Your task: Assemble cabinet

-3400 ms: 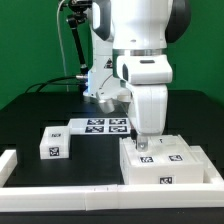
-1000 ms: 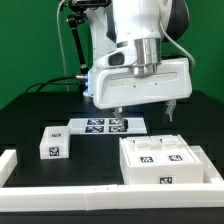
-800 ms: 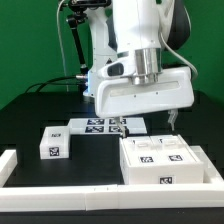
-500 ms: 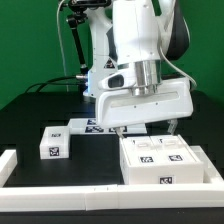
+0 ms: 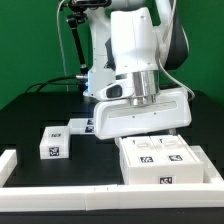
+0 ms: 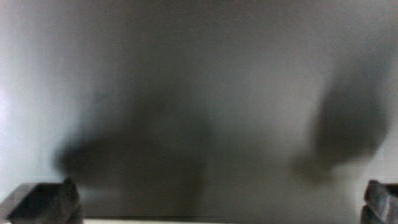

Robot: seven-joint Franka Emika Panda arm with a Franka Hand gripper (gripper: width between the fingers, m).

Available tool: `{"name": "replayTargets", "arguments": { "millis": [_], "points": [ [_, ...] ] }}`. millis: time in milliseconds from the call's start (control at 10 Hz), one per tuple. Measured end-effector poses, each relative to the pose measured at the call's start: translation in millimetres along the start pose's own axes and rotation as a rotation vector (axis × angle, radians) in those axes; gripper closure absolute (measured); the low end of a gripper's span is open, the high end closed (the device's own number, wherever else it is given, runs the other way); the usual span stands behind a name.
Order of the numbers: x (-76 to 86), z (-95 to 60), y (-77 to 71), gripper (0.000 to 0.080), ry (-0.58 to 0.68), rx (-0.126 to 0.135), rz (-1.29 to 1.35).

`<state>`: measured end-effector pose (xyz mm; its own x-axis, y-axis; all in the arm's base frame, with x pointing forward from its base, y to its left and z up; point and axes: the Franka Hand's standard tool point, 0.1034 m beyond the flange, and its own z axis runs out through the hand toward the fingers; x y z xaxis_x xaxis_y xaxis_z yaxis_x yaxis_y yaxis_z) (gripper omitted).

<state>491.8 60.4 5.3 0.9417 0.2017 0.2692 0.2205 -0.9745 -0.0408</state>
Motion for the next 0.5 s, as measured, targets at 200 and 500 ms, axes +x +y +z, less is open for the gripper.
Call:
{"name": "replayTargets", "arguments": {
  "millis": [200, 500],
  "points": [
    [3.6, 1.4, 4.0, 0.0006, 0.005, -0.002, -0.012],
    [6.1, 1.4, -1.5, 0.0352, 0.02, -0.003, -0.03]
  ]
}}
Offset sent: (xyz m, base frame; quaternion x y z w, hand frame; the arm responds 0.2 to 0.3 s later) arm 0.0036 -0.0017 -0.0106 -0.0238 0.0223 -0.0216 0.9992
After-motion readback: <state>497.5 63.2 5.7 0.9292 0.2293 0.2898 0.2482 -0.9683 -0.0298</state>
